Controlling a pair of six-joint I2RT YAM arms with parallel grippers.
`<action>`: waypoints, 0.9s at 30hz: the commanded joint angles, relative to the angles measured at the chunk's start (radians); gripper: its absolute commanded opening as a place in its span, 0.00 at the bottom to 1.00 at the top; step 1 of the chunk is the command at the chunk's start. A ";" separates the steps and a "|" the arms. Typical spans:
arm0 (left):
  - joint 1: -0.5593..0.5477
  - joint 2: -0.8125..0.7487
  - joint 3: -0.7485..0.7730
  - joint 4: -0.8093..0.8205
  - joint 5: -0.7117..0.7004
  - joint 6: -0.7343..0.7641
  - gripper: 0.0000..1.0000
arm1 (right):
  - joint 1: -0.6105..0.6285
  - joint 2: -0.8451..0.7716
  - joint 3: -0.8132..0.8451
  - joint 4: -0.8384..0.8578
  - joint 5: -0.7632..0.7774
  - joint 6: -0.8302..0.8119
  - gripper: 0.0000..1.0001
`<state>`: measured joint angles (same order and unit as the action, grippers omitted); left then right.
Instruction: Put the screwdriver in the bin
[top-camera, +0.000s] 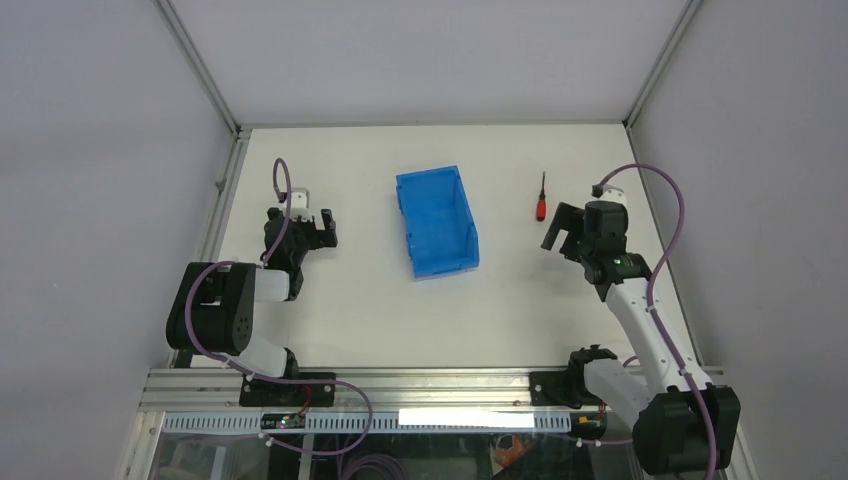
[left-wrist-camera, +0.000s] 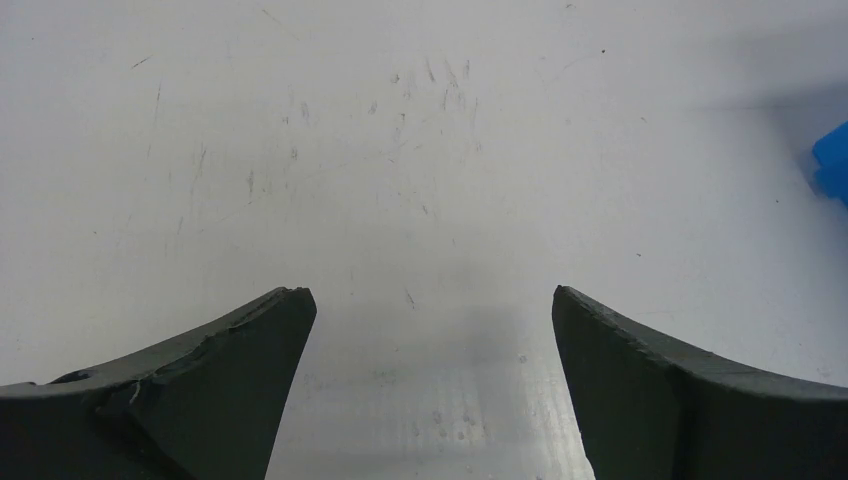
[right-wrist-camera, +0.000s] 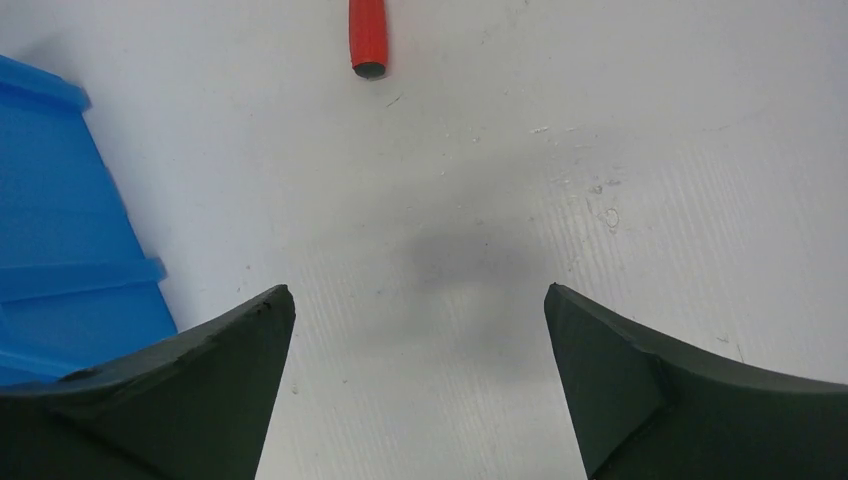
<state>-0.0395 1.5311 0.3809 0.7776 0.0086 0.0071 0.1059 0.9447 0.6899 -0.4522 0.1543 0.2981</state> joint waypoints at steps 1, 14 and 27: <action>-0.006 -0.024 0.003 0.026 0.011 -0.016 0.99 | 0.008 -0.018 0.015 0.031 0.005 0.015 0.99; -0.005 -0.023 0.001 0.027 0.011 -0.016 0.99 | 0.005 0.403 0.570 -0.122 -0.035 -0.039 0.99; -0.006 -0.024 0.003 0.026 0.011 -0.016 0.99 | 0.004 1.043 1.016 -0.307 0.078 -0.058 0.94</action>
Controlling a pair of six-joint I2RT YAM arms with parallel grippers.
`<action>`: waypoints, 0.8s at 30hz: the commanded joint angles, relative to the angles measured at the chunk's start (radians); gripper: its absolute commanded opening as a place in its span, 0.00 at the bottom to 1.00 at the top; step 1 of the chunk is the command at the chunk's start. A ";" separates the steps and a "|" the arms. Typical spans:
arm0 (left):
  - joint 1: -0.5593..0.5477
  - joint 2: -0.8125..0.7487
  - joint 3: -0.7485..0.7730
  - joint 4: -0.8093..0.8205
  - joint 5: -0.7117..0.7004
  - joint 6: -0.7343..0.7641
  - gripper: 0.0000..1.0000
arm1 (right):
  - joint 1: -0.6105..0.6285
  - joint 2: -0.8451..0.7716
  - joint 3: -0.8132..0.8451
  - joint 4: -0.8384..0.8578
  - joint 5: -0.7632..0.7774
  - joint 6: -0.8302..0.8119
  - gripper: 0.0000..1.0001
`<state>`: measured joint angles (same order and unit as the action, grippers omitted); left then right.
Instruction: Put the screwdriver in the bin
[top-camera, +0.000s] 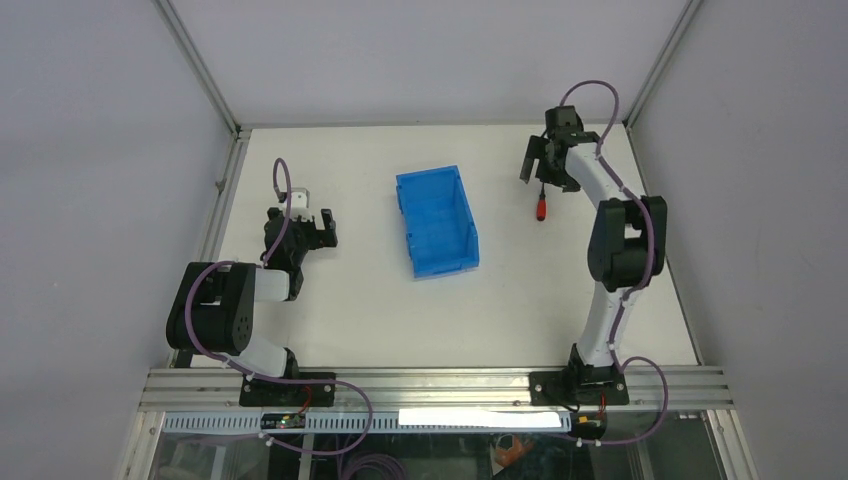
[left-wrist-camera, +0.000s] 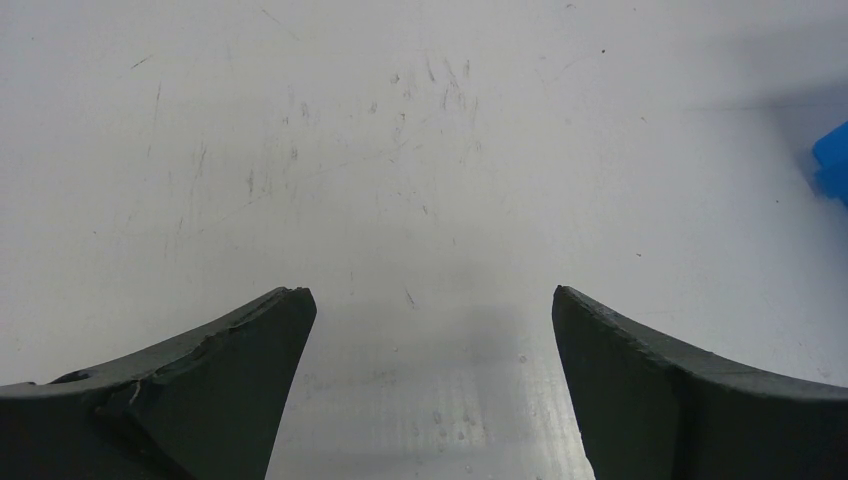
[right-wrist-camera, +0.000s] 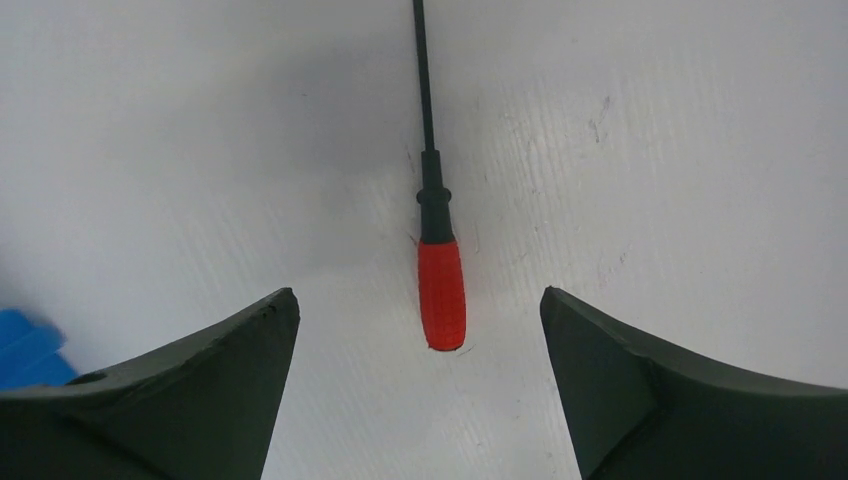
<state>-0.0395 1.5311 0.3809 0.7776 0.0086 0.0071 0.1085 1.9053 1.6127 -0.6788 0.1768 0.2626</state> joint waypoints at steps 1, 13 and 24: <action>-0.005 -0.023 0.003 0.026 0.010 -0.016 0.99 | 0.002 0.115 0.105 -0.090 0.060 -0.022 0.93; -0.006 -0.023 0.003 0.026 0.010 -0.016 0.99 | 0.000 0.211 0.033 -0.057 -0.003 0.024 0.46; -0.007 -0.024 0.003 0.027 0.010 -0.016 0.99 | 0.003 0.052 0.036 -0.086 -0.004 -0.003 0.01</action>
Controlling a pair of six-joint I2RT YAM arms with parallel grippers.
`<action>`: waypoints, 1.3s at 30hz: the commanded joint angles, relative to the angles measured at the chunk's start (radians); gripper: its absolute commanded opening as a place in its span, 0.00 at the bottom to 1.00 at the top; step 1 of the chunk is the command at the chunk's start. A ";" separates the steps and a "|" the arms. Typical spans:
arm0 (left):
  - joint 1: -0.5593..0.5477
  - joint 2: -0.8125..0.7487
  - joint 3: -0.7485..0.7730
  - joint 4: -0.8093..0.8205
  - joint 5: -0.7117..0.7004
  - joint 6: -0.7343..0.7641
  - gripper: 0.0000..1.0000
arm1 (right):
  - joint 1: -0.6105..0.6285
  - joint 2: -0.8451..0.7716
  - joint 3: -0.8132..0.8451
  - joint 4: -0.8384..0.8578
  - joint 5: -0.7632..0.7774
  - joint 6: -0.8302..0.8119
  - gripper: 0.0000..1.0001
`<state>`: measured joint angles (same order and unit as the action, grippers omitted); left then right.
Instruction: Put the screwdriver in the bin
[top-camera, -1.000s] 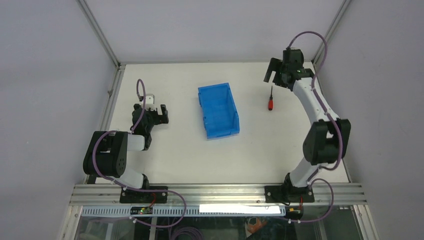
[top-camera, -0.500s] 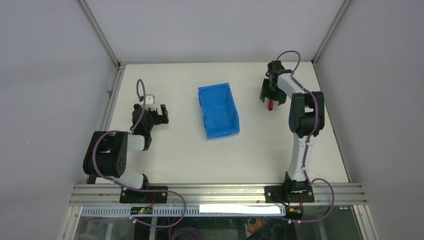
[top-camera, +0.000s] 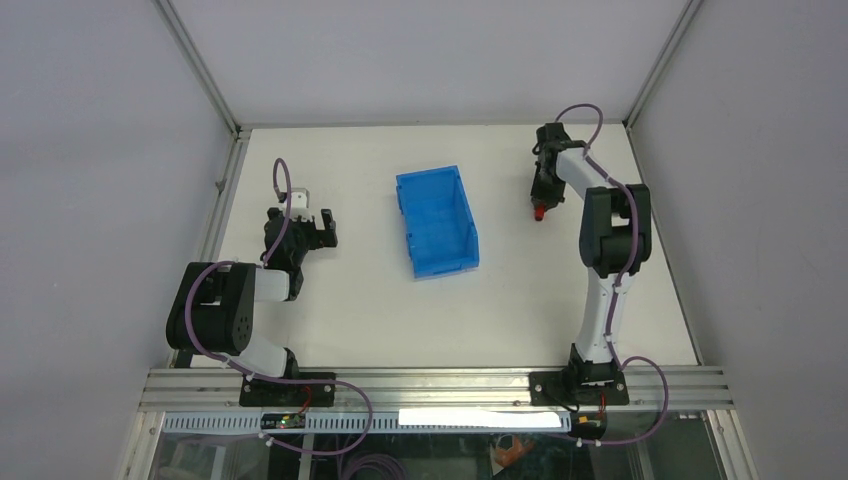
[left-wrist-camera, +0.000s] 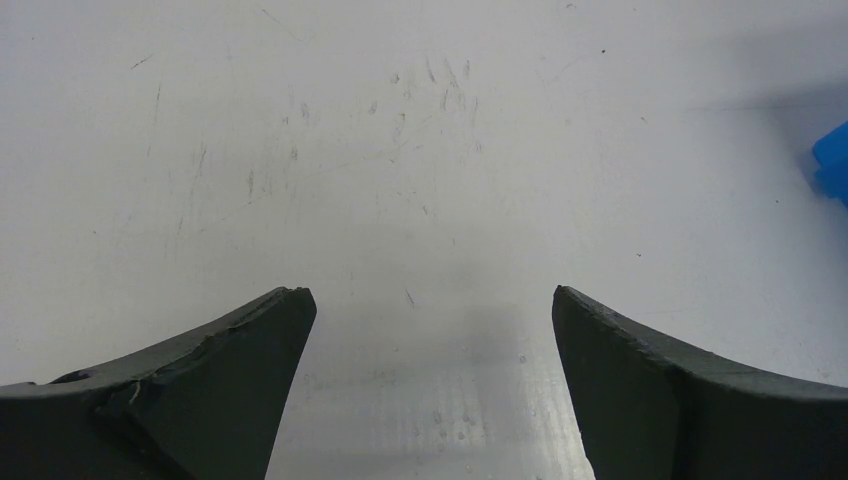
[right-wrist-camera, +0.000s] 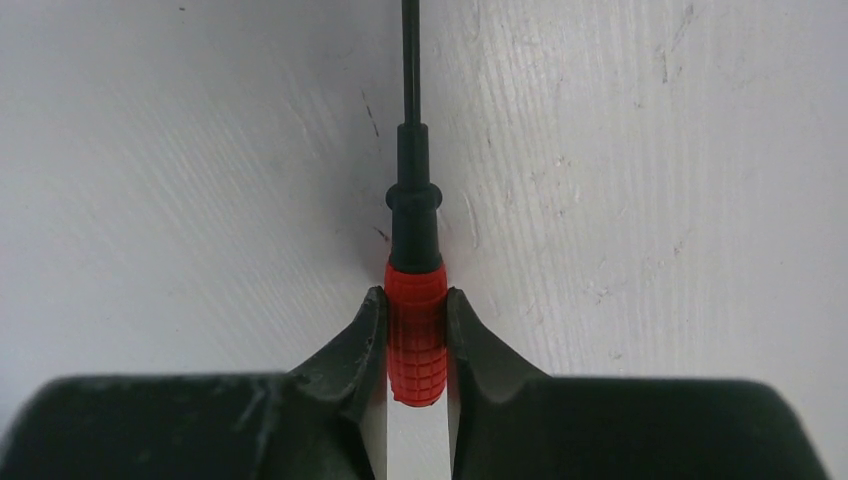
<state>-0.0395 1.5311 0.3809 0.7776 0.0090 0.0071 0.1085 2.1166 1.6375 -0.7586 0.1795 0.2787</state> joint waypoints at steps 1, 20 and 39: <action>-0.005 -0.025 0.003 0.026 0.010 -0.016 0.99 | 0.006 -0.178 0.017 -0.013 -0.005 -0.023 0.01; -0.005 -0.024 0.003 0.026 0.009 -0.016 0.99 | 0.460 -0.462 0.178 -0.118 -0.018 -0.081 0.08; -0.005 -0.023 0.003 0.026 0.010 -0.016 0.99 | 0.723 -0.298 -0.009 0.046 0.151 0.007 0.09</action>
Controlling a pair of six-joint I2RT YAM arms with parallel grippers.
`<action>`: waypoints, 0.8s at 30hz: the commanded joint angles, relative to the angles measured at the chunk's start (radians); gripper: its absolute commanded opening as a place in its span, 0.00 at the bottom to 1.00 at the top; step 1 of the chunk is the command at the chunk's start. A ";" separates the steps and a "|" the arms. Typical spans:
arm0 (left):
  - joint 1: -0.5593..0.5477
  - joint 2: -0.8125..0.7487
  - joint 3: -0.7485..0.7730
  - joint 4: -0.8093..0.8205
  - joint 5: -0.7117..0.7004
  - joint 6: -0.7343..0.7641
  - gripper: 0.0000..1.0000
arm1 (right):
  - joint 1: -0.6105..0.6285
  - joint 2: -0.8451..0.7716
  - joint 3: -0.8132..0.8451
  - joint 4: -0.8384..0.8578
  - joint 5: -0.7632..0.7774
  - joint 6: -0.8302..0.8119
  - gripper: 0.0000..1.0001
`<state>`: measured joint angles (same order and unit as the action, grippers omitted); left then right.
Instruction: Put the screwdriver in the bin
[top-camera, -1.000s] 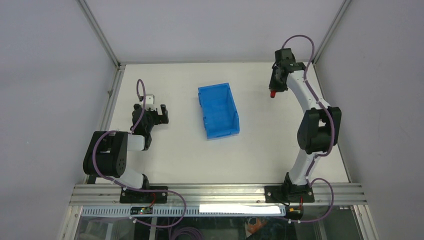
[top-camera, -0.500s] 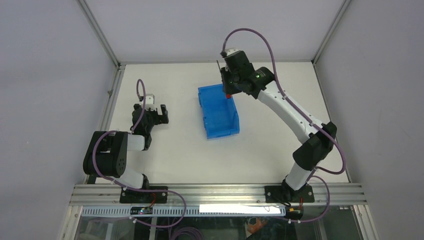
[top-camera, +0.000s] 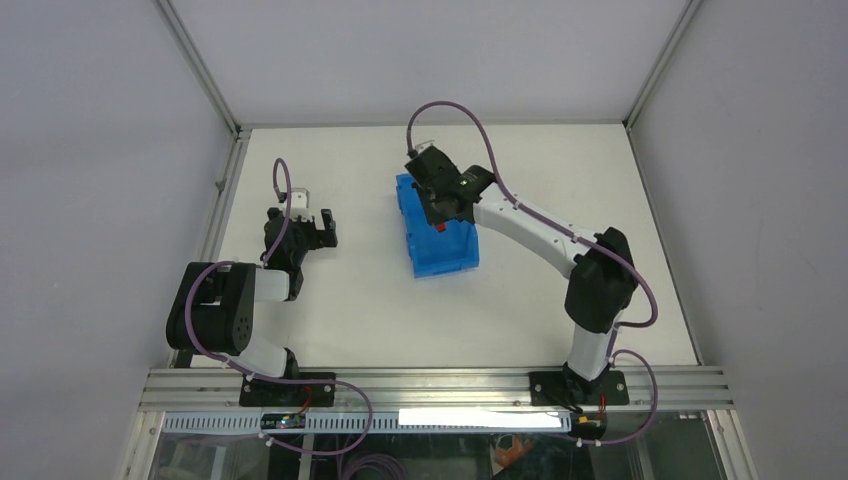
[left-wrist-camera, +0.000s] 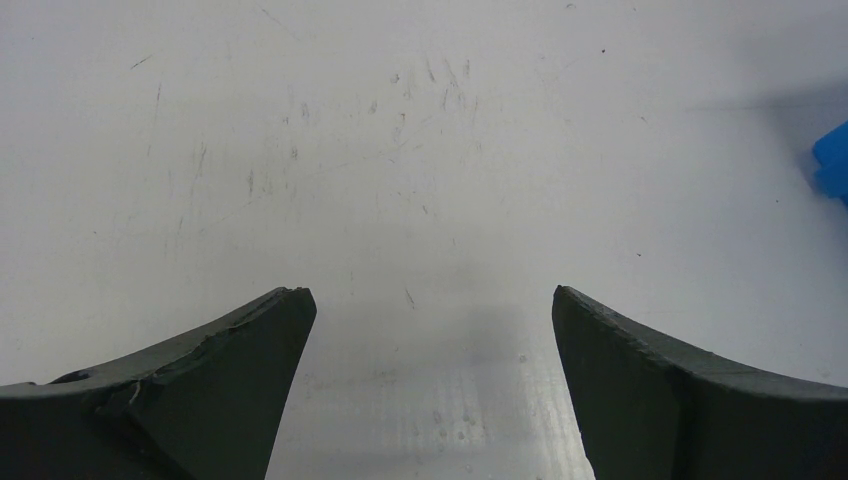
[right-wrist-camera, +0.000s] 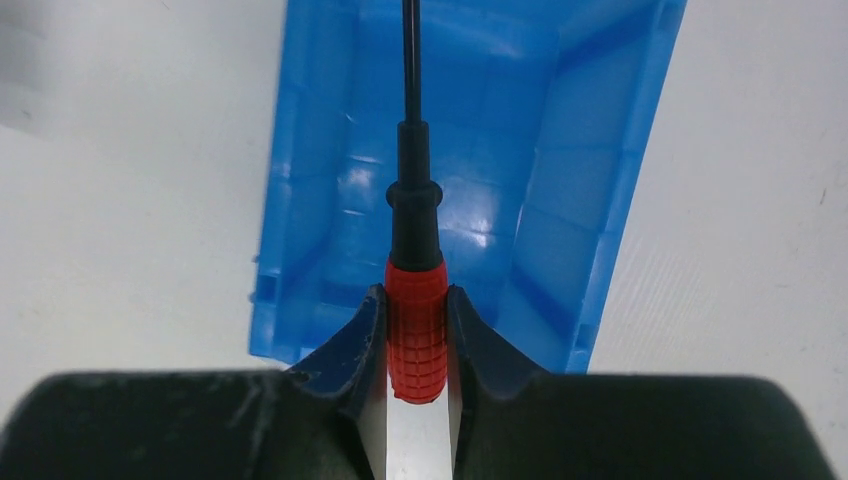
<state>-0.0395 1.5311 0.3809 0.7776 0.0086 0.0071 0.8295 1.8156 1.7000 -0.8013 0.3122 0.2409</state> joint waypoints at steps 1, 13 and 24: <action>-0.005 -0.023 0.003 0.026 0.010 -0.016 0.99 | 0.002 0.014 -0.093 0.102 0.005 0.046 0.10; -0.006 -0.023 0.003 0.026 0.010 -0.016 0.99 | -0.004 0.192 -0.174 0.121 0.028 0.141 0.25; -0.006 -0.023 0.003 0.026 0.010 -0.016 0.99 | -0.009 0.137 -0.081 0.040 0.070 0.128 0.57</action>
<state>-0.0395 1.5311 0.3809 0.7776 0.0090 0.0071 0.8242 2.0342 1.5185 -0.7338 0.3286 0.3763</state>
